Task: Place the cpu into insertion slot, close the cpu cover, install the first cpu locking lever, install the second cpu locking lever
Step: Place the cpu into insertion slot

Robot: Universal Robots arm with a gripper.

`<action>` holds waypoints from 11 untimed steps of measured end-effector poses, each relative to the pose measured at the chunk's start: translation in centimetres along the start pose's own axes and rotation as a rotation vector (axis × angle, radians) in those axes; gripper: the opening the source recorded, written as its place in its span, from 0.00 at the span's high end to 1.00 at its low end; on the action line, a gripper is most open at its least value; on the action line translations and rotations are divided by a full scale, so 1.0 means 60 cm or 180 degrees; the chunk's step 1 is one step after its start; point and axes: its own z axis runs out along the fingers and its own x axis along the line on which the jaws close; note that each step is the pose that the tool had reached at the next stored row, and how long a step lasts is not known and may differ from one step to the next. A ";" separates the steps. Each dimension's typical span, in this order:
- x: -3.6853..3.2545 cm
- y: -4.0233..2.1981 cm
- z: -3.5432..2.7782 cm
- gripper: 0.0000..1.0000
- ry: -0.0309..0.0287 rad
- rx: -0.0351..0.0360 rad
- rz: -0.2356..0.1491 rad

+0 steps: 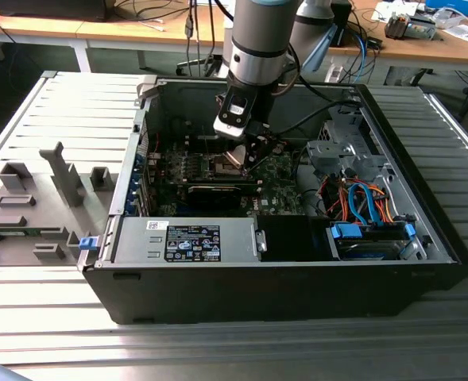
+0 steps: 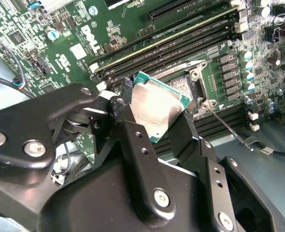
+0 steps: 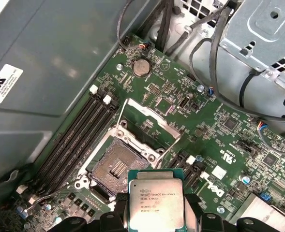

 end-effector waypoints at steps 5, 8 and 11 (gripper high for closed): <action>-0.004 -0.003 0.000 0.46 0.0243 -0.0182 -0.0007; -0.004 -0.003 0.000 0.46 0.0217 -0.0162 -0.0006; -0.004 -0.003 0.000 0.46 0.0058 -0.0044 0.0001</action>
